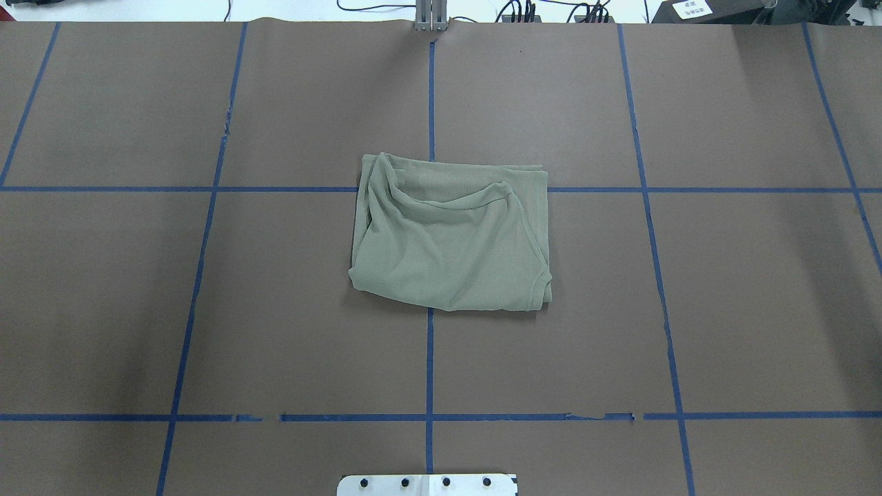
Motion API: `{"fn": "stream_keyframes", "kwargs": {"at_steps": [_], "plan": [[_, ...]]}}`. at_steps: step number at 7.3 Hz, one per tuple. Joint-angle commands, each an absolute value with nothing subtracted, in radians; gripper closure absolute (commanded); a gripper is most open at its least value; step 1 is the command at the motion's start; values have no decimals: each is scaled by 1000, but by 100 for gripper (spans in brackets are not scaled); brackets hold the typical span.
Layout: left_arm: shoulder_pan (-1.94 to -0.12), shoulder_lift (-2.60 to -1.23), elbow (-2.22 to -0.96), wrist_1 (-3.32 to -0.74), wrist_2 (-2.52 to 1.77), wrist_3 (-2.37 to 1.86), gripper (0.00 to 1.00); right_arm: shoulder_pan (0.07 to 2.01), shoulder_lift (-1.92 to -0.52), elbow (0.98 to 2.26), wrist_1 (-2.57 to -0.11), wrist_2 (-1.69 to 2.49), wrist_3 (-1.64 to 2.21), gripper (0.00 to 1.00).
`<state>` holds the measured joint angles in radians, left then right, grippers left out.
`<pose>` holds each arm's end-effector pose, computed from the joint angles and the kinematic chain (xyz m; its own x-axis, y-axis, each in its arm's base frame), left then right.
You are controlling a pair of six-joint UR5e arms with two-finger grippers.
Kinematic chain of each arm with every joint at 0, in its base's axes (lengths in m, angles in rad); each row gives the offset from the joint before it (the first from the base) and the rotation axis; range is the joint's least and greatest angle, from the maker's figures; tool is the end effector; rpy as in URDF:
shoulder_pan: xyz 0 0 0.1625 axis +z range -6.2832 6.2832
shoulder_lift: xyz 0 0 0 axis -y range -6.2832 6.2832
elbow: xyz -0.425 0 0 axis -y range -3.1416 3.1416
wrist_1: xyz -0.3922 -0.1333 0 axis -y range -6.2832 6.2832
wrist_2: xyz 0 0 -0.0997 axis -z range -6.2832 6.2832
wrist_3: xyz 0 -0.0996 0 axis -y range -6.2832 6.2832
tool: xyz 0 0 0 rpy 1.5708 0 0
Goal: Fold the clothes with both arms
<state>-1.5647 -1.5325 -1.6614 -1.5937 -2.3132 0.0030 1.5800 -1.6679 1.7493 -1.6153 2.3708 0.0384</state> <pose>-0.0630 -0.4807 0.6324 0.7365 0.0583 -0.6739 -0.0083 0.9970 0.0772 0.0660 -0.4513 0.6193 0.6961 0.0183 0.7178 -0.0359 0.9993 0.0093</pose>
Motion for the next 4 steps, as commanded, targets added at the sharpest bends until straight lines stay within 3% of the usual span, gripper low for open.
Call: {"fn": "stream_keyframes", "kwargs": {"at_steps": [1, 4], "plan": [[-1565, -1532, -1661, -1594, -2313, 3, 0, 1580, -1666, 1747, -1615, 2382, 38, 0], [-1565, -1532, -1663, -1595, -2313, 3, 0, 1580, -1661, 1744, -1615, 2382, 38, 0]]}}
